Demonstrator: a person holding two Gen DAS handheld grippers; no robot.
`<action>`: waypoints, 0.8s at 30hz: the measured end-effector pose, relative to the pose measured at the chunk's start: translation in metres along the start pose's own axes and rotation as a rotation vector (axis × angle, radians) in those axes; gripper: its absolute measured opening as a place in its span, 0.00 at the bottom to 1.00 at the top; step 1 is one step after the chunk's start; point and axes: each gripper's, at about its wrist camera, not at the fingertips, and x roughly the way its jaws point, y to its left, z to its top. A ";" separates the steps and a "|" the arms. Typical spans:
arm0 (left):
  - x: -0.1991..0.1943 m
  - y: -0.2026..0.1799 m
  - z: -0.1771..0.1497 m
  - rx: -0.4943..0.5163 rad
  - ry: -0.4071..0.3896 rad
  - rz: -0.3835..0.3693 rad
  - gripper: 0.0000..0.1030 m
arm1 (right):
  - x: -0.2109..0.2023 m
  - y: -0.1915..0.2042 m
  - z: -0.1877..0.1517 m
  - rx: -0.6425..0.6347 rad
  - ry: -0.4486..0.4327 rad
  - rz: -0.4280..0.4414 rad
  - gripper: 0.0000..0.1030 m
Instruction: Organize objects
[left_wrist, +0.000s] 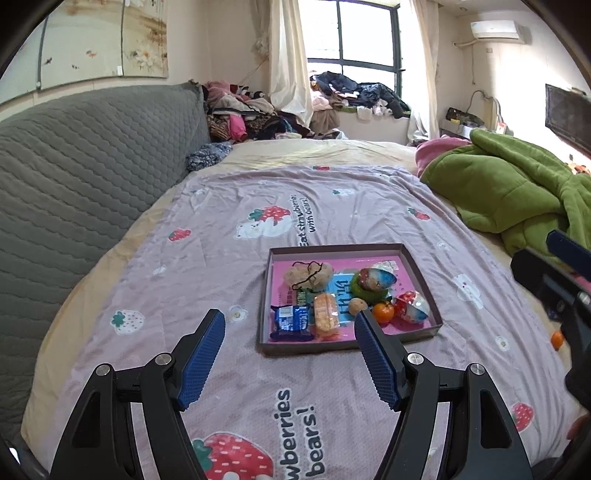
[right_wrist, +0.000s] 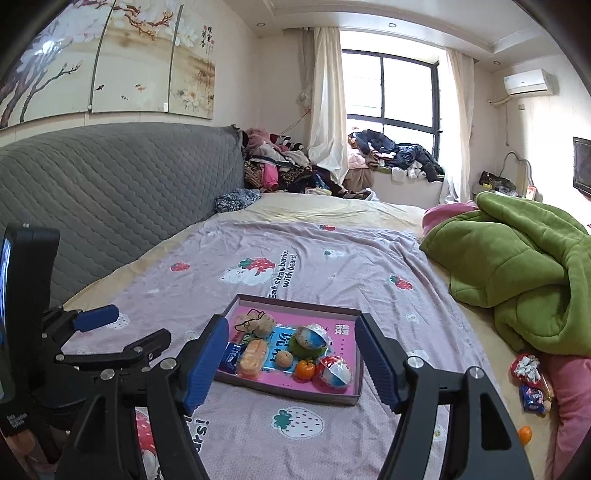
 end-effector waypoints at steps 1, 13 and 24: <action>-0.002 0.000 -0.002 -0.002 -0.001 -0.003 0.72 | -0.001 0.000 -0.001 0.003 0.004 0.005 0.68; -0.010 0.001 -0.028 -0.015 0.020 -0.042 0.73 | -0.017 -0.013 -0.026 0.038 0.020 -0.024 0.68; -0.013 -0.008 -0.045 0.004 0.003 -0.075 0.73 | -0.020 -0.019 -0.044 0.049 0.036 -0.007 0.68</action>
